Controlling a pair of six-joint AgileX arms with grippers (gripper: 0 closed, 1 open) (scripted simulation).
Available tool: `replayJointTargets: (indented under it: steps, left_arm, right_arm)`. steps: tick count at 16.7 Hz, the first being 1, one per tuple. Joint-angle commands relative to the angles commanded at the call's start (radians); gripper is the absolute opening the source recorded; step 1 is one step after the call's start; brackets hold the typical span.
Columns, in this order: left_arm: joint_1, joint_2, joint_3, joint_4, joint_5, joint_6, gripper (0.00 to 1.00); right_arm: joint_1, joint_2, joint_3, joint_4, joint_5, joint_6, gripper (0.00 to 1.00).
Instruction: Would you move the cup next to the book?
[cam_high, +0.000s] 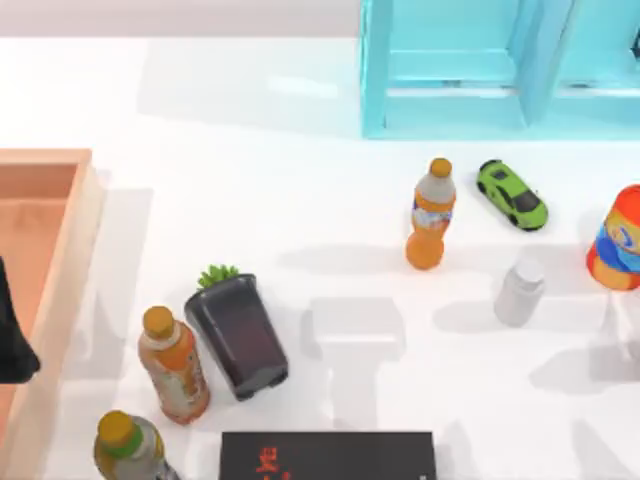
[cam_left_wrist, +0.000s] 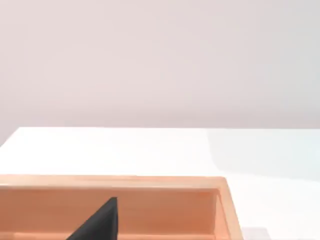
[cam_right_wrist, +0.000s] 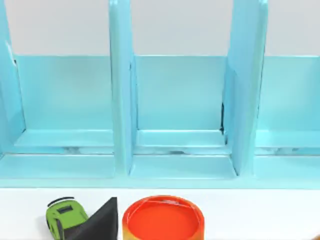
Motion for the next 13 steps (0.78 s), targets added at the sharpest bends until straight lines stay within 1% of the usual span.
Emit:
replayJointTargets:
  steps: [2, 4, 7, 10, 13]
  left_arm:
    - [0.000, 0.000, 0.000, 0.000, 0.000, 0.000, 1.00]
    - [0.000, 0.000, 0.000, 0.000, 0.000, 0.000, 1.00]
    - [0.000, 0.000, 0.000, 0.000, 0.000, 0.000, 1.00]
    - [0.000, 0.000, 0.000, 0.000, 0.000, 0.000, 1.00]
    - [0.000, 0.000, 0.000, 0.000, 0.000, 0.000, 1.00]
  right_arm:
    - [0.000, 0.000, 0.000, 0.000, 0.000, 0.000, 1.00]
    - [-0.013, 0.018, 0.025, -0.017, 0.002, -0.029, 1.00]
    - [-0.064, 0.091, 0.123, -0.082, 0.011, -0.150, 1.00]
    - [-0.148, 0.213, 0.277, -0.191, 0.023, -0.368, 1.00]
    - [-0.255, 0.373, 0.450, -0.334, 0.034, -0.677, 1.00]
